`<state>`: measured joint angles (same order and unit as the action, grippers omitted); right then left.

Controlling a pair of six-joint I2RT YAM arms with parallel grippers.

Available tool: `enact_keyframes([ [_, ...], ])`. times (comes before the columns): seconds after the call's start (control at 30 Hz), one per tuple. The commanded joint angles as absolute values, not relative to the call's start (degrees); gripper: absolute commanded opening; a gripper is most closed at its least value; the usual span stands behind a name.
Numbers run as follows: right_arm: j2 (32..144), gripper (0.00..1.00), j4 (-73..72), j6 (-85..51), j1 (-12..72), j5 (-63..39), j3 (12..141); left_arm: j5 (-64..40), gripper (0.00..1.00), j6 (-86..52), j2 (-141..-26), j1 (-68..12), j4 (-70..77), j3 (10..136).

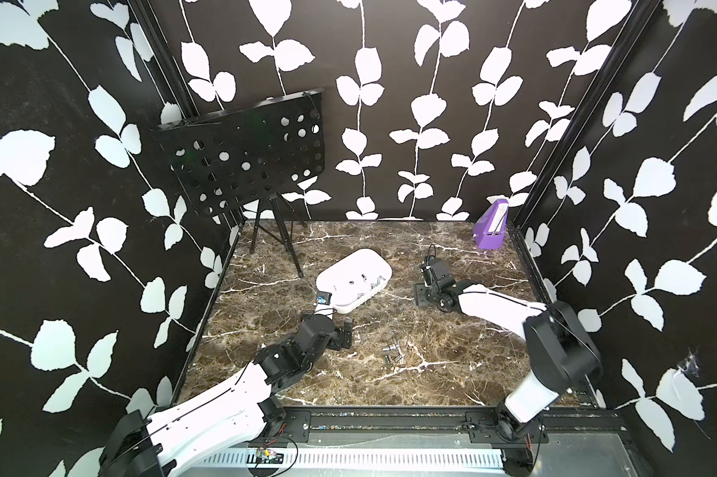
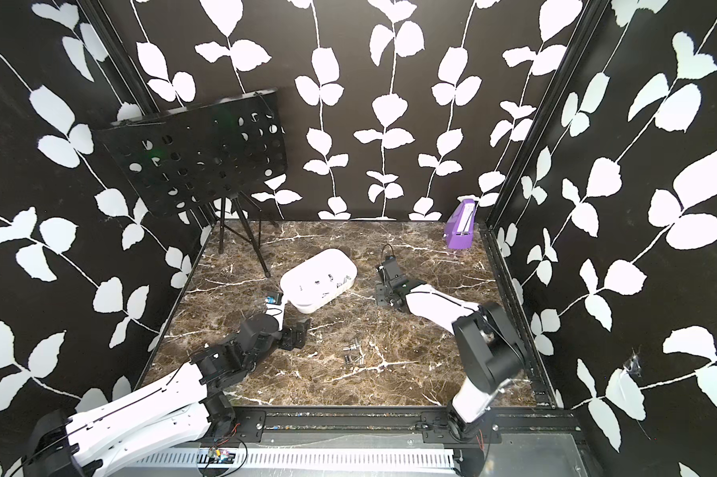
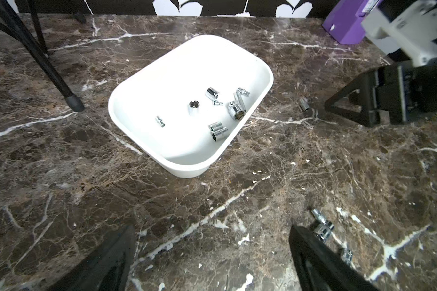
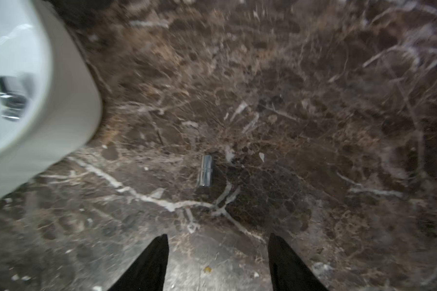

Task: Put the socket on the desktop into the storage box
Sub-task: Pick up the socket head from the center of the board.

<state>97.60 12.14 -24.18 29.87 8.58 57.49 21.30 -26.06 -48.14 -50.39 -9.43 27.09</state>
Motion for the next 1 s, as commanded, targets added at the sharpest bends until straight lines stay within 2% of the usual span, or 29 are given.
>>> enact_keyframes([
  [0.0, 99.6, 0.67, 7.8, -23.8, 28.2, 3.7, 56.7, 19.2, 0.96, -25.1, -48.7, -50.5, -8.2, 28.7],
  [0.27, 105.7, 0.65, 8.2, -22.1, 27.0, 3.9, 59.9, 20.3, 0.96, -24.8, -46.4, -50.5, -8.1, 27.9],
  [0.6, 111.1, 0.48, 10.7, -22.7, 26.3, 7.5, 63.1, 20.3, 0.97, -25.3, -46.4, -50.5, -7.7, 27.4],
  [0.77, 111.1, 0.35, 11.0, -23.6, 25.8, 8.1, 62.8, 20.1, 0.97, -25.5, -47.4, -50.5, -7.6, 27.7],
  [0.97, 112.1, 0.33, 11.8, -24.4, 25.7, 8.9, 63.5, 20.1, 0.97, -25.6, -47.6, -50.5, -7.3, 27.5],
])
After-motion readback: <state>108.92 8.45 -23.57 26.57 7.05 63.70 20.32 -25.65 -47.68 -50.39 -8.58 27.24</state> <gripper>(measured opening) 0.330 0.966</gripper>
